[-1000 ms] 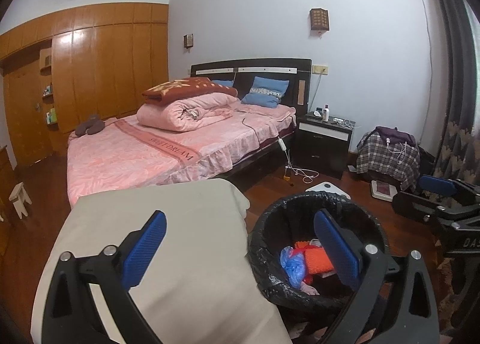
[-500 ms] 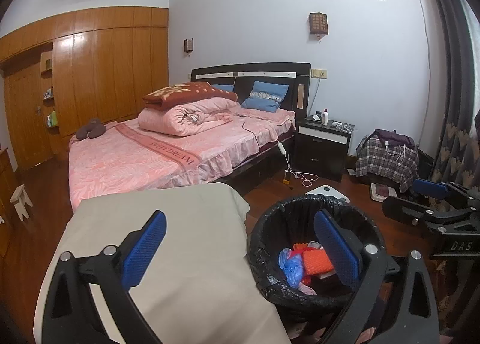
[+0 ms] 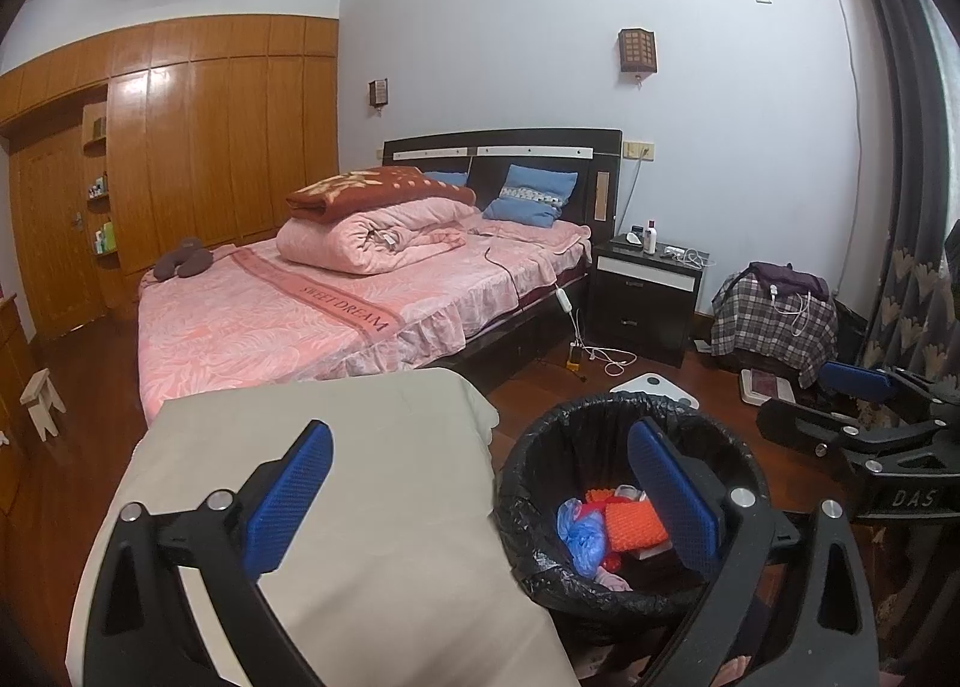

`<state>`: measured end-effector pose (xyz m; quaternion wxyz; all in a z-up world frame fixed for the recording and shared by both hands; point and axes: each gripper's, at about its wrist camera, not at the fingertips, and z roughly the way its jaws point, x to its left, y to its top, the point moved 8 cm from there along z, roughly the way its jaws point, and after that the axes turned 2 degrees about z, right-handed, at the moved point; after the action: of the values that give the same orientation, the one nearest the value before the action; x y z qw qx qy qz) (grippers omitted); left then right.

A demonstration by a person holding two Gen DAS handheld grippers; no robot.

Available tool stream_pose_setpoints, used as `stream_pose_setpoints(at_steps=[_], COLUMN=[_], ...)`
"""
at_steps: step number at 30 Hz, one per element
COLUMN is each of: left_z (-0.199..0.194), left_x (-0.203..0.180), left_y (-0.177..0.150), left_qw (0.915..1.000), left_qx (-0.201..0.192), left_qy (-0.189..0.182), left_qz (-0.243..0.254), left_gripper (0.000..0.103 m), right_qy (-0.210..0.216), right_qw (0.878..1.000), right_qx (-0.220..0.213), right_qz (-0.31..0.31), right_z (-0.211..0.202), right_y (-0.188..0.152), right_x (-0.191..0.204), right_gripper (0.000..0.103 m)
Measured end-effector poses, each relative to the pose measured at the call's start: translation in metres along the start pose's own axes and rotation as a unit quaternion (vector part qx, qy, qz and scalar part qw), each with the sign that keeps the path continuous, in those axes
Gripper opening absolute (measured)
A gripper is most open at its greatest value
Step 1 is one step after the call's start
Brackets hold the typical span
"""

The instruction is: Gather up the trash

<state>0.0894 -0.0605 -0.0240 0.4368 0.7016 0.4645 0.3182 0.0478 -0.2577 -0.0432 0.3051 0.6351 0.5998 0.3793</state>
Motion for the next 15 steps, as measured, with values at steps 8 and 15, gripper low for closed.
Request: stream_pose_setpoints(at_steps=[8,15], left_z=[0.0004,-0.0002], left_x=[0.0007,0.001], left_y=[-0.0004,-0.0003], left_qw=[1.0,1.0], left_qx=[0.001,0.001], left_qy=[0.0,0.0], left_qz=[0.0,0.0], left_gripper=[0.097,0.097], right_qy=[0.0,0.0], right_qw=[1.0,1.0], right_qx=[0.0,0.0], right_qz=[0.0,0.0], right_z=[0.0002,-0.0005], right_y=[-0.0001,0.0002], right_x=[-0.0002,0.0009], right_gripper=[0.098,0.098])
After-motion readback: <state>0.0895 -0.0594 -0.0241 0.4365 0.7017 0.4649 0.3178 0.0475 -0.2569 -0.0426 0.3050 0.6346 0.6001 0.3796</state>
